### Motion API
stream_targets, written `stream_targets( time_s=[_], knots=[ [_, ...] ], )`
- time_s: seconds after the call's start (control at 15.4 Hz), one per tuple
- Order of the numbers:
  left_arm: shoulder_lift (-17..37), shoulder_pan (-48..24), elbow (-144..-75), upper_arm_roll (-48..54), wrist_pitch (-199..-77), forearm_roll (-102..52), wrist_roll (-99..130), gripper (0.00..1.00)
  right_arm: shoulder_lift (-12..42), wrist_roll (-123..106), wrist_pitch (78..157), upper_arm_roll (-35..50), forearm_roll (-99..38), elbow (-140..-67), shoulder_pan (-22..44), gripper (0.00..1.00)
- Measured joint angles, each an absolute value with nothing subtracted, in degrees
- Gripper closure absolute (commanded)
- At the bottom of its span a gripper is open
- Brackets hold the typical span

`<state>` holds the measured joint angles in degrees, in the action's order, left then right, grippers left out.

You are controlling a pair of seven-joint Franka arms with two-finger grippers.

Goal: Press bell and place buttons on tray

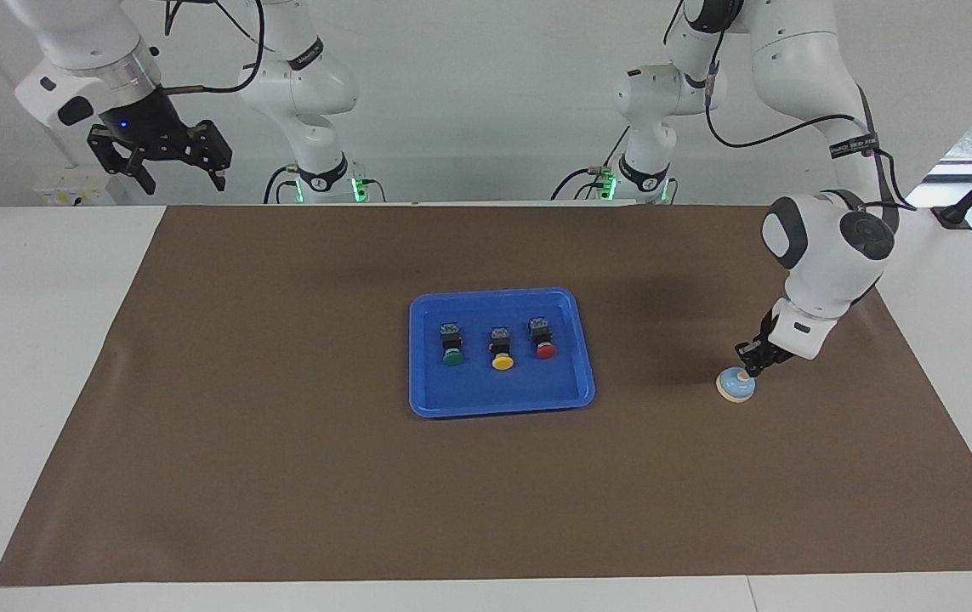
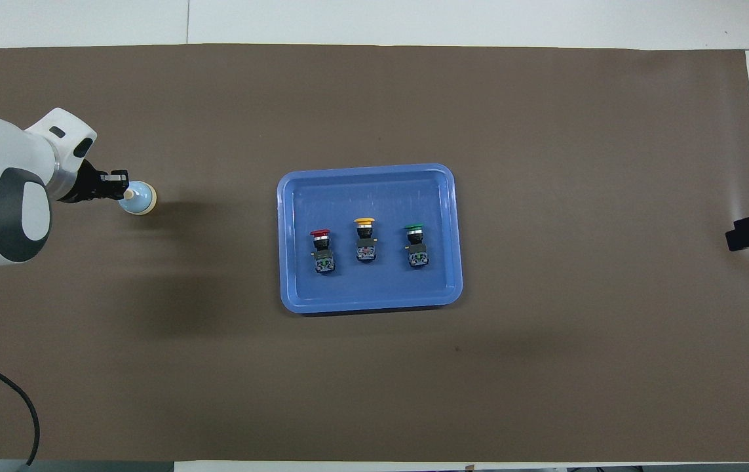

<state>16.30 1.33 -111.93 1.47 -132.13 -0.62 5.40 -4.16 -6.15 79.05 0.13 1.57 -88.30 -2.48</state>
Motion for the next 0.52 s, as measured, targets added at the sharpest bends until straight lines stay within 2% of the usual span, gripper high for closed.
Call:
stream_targets(
  time_s=[0.33,0.52],
  knots=[
    [15.67,1.36,-113.28,1.36,-134.37,-0.45,5.33,1.0,-4.29,-6.15,79.04,0.13,1.57,-88.3,-2.48,0.0],
    [15.28,2.31,-109.47,1.29,-127.08,-0.4,4.87,1.0,-4.36,-6.15,79.04,0.13,1.57,-88.3,-2.48,0.0]
  ],
)
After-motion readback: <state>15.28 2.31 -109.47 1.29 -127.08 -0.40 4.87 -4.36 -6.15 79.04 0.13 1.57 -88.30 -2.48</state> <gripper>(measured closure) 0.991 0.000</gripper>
